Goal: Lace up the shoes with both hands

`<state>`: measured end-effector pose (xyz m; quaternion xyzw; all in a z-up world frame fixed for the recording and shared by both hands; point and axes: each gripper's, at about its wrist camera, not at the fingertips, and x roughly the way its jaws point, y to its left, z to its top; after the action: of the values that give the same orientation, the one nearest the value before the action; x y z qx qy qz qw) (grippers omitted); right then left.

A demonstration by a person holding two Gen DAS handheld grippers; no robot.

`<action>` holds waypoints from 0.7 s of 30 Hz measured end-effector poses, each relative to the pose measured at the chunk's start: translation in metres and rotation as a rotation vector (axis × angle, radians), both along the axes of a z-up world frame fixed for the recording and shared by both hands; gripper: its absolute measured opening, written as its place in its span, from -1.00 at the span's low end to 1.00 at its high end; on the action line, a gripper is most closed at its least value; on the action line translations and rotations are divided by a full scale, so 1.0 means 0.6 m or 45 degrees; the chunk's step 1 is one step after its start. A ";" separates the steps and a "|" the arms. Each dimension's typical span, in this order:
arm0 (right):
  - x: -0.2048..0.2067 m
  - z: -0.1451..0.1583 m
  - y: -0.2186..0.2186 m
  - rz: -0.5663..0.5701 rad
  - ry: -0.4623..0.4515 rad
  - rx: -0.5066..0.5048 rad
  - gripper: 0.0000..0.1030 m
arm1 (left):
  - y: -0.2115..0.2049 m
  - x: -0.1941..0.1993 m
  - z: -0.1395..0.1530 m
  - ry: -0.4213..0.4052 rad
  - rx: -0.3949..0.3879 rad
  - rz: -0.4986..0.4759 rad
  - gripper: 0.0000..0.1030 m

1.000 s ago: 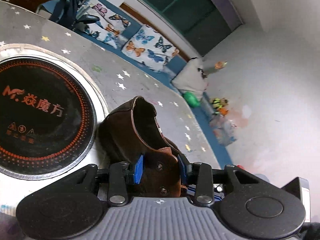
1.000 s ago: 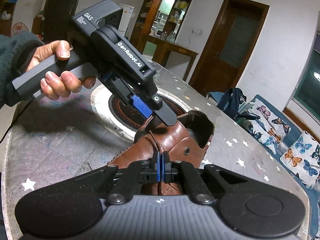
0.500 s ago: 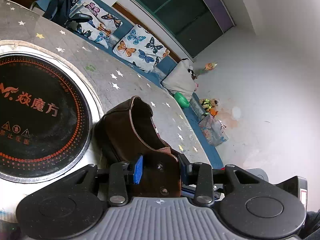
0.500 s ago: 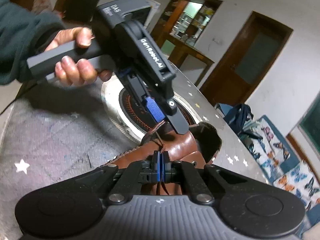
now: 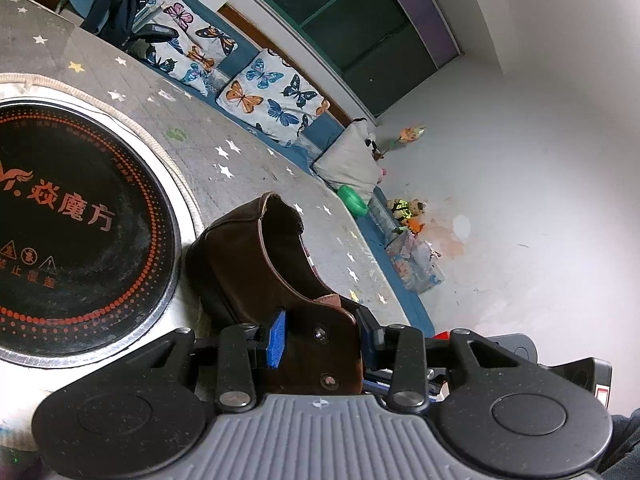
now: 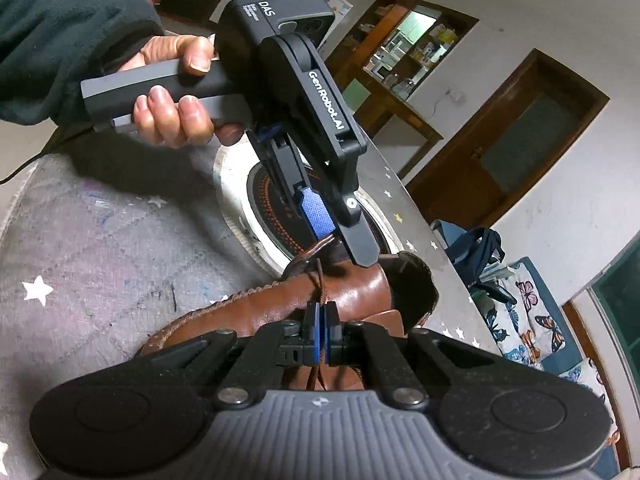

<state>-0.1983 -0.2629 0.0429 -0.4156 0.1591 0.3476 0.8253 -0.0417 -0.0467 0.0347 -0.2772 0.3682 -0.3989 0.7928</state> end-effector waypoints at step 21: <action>-0.015 -0.022 0.013 0.215 -0.199 -0.325 -0.97 | -0.006 0.004 -0.003 0.000 -0.003 -0.016 -0.20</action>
<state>-0.2070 -0.2551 0.0299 -0.5546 0.1019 0.3595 0.7436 -0.0391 -0.0502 0.0329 -0.2759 0.3695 -0.4042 0.7899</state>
